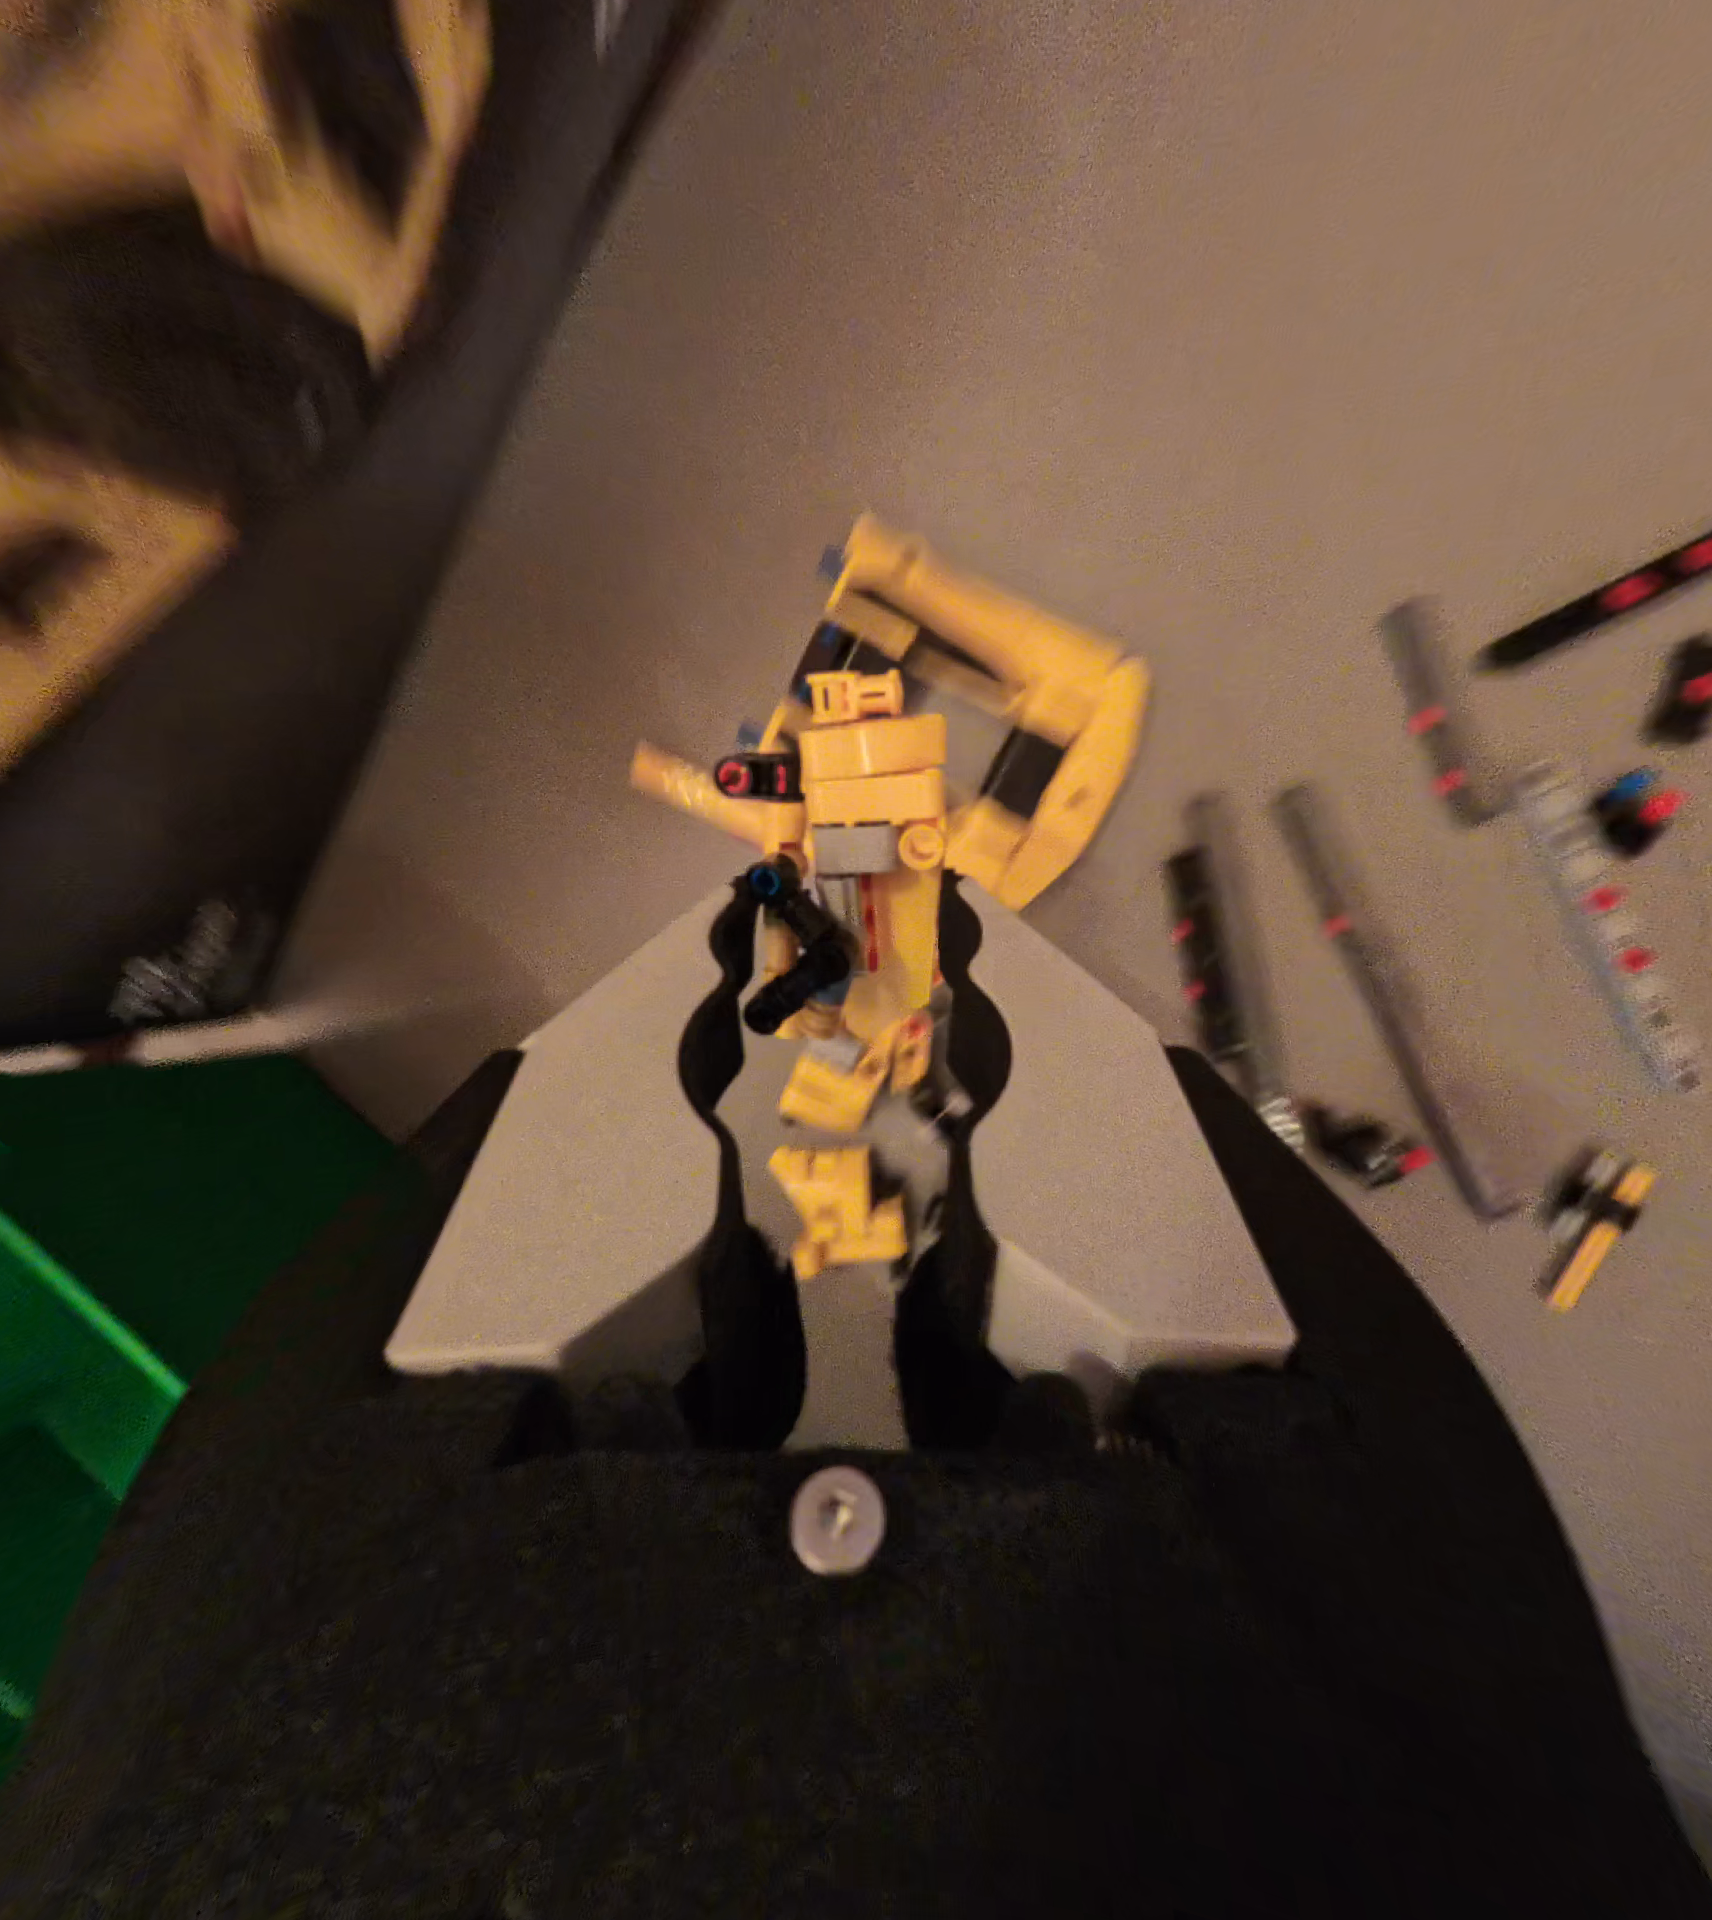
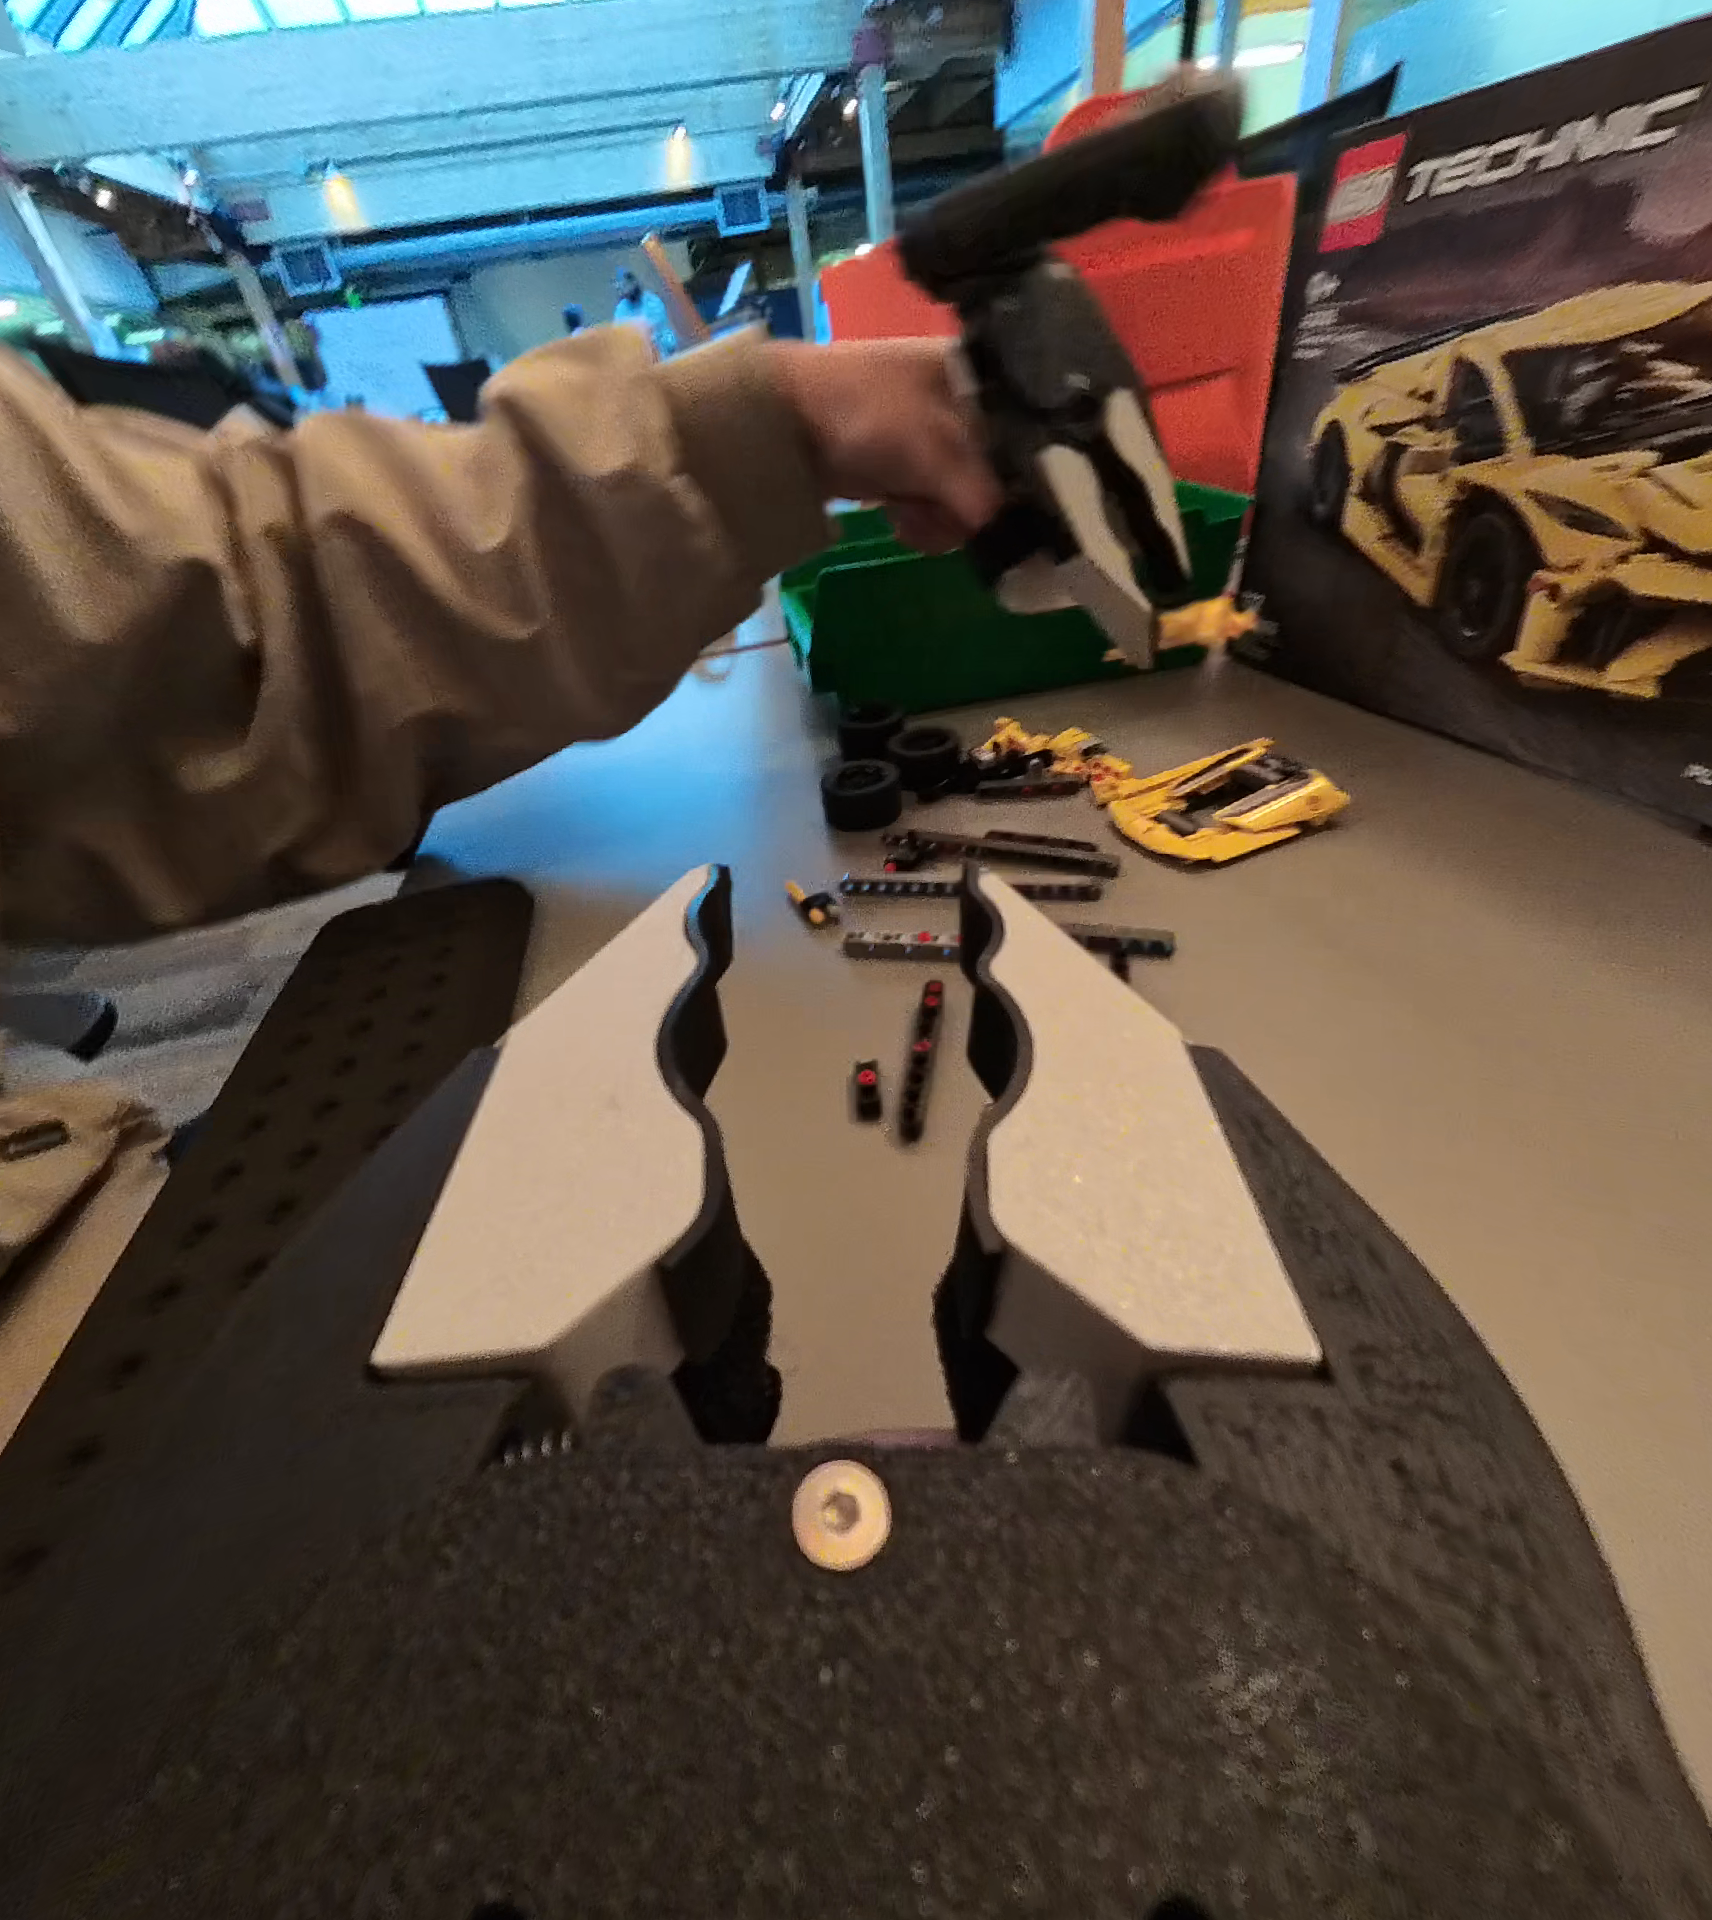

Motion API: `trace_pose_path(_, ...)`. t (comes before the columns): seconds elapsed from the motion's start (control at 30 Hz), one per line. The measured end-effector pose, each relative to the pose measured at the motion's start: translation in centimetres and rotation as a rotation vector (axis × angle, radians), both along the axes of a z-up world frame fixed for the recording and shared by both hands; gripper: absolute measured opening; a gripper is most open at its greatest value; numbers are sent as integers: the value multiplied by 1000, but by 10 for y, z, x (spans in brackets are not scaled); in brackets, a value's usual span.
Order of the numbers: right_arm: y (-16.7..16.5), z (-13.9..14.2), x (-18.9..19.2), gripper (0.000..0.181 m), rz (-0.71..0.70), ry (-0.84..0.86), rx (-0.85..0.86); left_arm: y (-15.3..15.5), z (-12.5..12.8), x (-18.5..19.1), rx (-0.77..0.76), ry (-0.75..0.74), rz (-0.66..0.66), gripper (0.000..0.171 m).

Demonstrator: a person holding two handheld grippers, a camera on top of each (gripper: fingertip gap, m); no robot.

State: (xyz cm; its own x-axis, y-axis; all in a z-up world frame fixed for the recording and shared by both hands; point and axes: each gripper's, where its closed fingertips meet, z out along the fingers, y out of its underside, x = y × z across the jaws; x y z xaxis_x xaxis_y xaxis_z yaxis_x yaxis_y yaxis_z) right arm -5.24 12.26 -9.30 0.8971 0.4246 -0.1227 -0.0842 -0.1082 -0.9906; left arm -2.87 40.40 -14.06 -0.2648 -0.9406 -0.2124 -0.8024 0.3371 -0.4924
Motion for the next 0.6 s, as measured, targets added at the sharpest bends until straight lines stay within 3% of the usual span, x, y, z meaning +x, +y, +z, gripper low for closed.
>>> trace_pose_path(0.13, 1, 0, 18, 60, -3, 137, -55, -127, 51, 2, 94, -410, -220, 35)
trace_pose_path(0.2, -5, -2, 15, 53, 65, 148, -104, -180, 54, -3, 140, -528, -281, 35)
trace_pose_path(0.27, -10, -2, 13, 51, 82, 130, -113, -214, 52, -4, 212, -634, -298, 36)
trace_pose_path(0.4, -16, -1, 14, 42, 49, 87, -133, -252, 34, -4, 258, -755, -275, 35)
trace_pose_path(0.53, -14, -7, 23, 24, 1, 107, -162, -257, 27, -8, 535, -799, -331, 35)
trace_pose_path(0.6, -11, -15, 27, 23, -12, 121, -197, -262, 22, -9, 528, -801, -344, 35)
